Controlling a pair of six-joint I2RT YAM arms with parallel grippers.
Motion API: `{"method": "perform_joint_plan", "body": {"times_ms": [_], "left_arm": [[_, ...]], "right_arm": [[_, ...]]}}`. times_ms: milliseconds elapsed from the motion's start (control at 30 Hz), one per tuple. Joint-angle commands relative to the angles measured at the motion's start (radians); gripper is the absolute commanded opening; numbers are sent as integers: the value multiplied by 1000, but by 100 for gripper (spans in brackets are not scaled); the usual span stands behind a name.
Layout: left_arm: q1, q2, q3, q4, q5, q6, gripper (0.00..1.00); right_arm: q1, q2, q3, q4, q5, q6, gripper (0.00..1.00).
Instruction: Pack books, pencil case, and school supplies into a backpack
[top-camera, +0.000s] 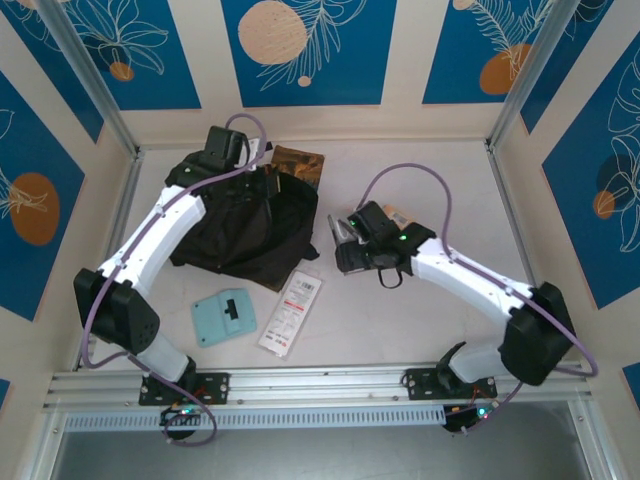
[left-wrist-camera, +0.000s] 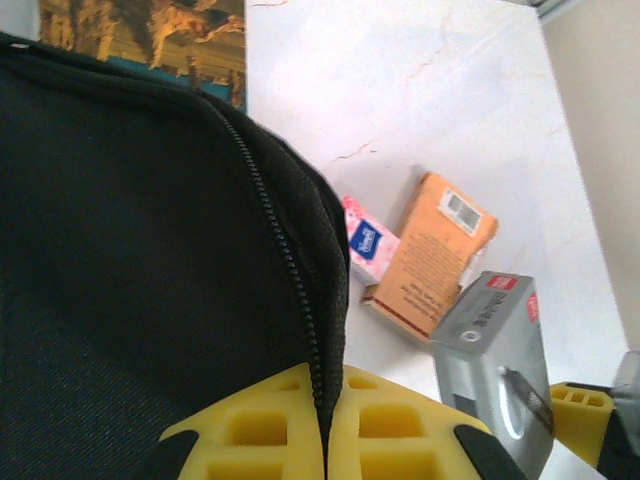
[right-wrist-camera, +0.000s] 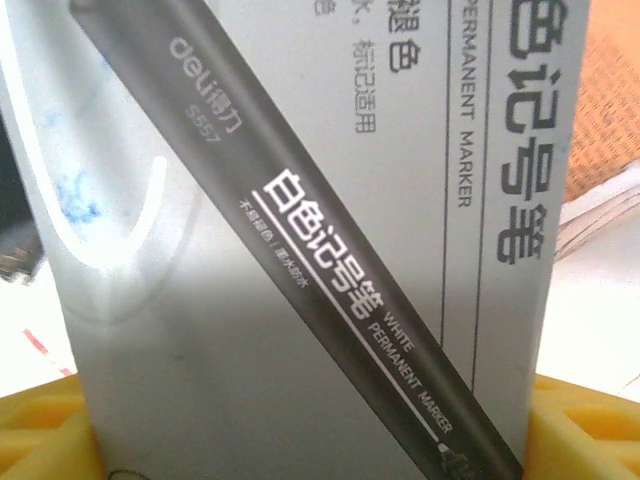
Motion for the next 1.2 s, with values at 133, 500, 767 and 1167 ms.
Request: {"method": "perform_joint_plan", "body": {"times_ms": [133, 500, 767, 1167], "left_arm": [[7, -66, 135, 2, 214, -41, 0], [7, -40, 273, -26, 203, -117, 0], [7, -36, 322, 24, 245, -178, 0], [7, 7, 358, 64, 314, -219, 0]], "right_arm": [[-6, -10, 201, 44, -176, 70, 75], [21, 330, 607, -157, -221, 414, 68], [34, 466, 669, -158, -278, 420, 68], [52, 672, 843, -46, -508, 295, 88]]}}
